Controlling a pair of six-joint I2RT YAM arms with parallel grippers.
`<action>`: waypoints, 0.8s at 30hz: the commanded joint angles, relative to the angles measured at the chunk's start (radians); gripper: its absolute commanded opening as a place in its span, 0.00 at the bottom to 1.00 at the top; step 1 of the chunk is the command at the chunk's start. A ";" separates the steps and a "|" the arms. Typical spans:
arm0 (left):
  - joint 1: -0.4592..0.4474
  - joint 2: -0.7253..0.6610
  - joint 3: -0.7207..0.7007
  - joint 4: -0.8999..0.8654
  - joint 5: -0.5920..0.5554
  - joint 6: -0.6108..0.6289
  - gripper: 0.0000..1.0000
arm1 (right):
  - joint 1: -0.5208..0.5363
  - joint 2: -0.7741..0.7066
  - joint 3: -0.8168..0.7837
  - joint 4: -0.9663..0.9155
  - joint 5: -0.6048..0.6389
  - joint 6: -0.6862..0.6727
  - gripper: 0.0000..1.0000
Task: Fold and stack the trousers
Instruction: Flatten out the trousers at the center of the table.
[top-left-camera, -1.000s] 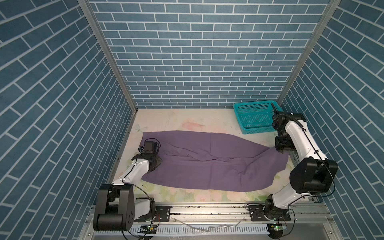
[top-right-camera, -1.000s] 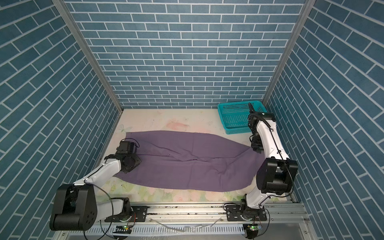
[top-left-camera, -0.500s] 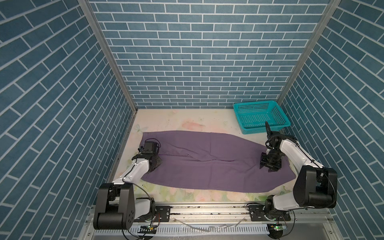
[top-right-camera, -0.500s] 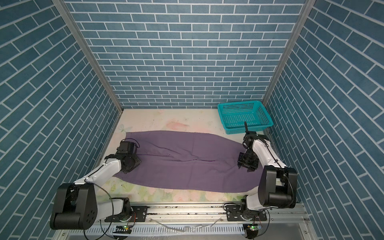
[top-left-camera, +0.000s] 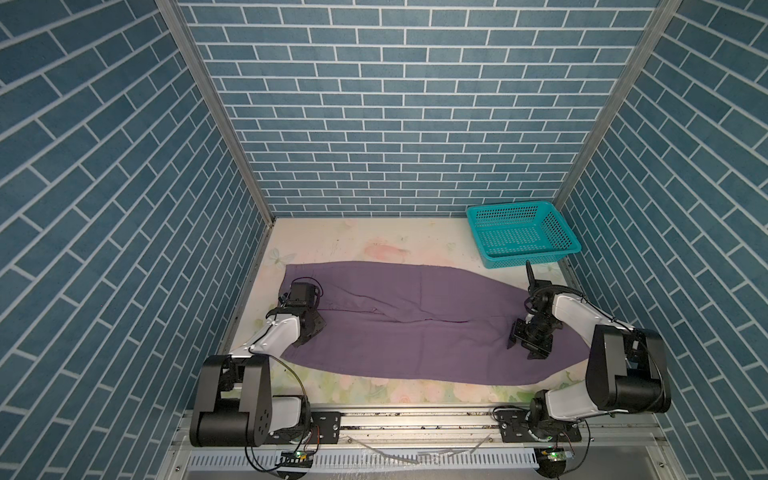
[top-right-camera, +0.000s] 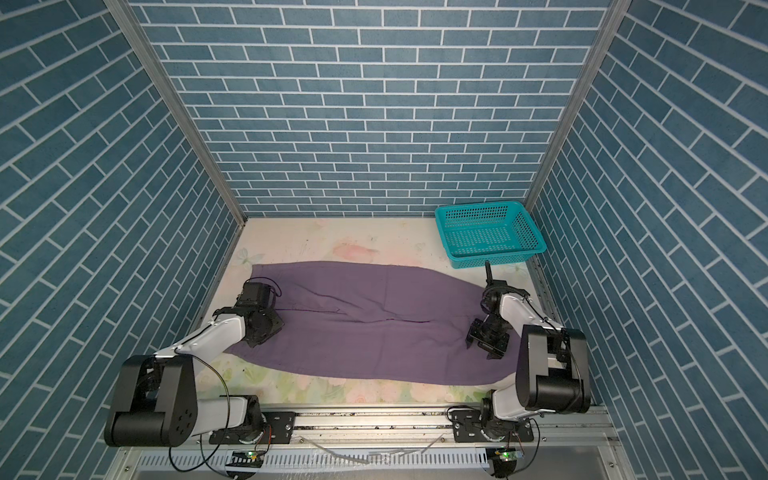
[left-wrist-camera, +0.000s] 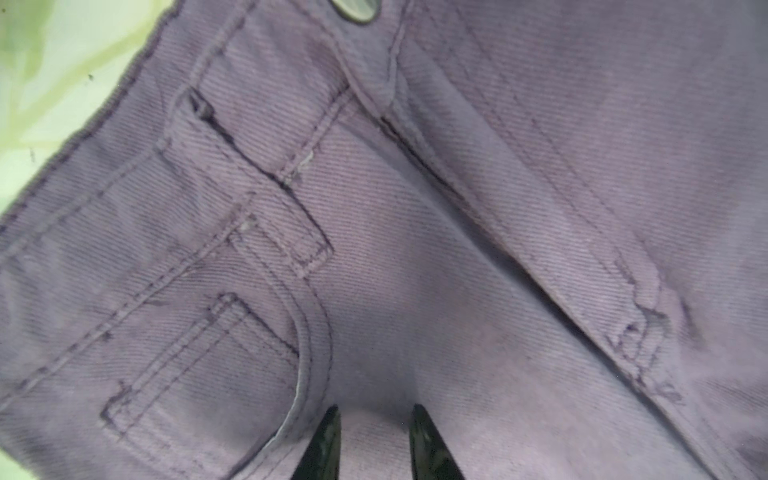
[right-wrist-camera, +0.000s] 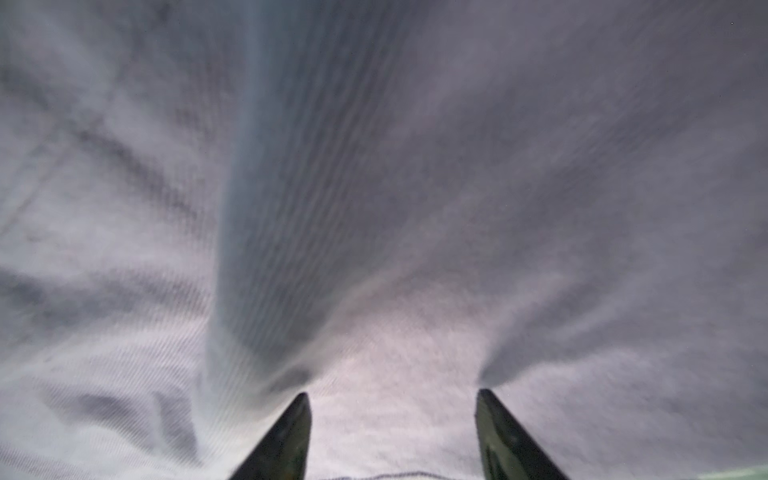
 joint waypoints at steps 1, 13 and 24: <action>-0.005 0.010 0.012 -0.003 -0.005 0.011 0.31 | -0.003 0.038 -0.034 0.081 -0.039 0.054 0.61; 0.066 -0.007 0.004 -0.015 -0.034 0.000 0.26 | 0.056 0.129 0.026 0.213 -0.105 0.119 0.00; 0.168 -0.163 -0.006 -0.115 -0.134 -0.032 0.17 | 0.211 0.130 0.242 0.067 -0.095 0.066 0.00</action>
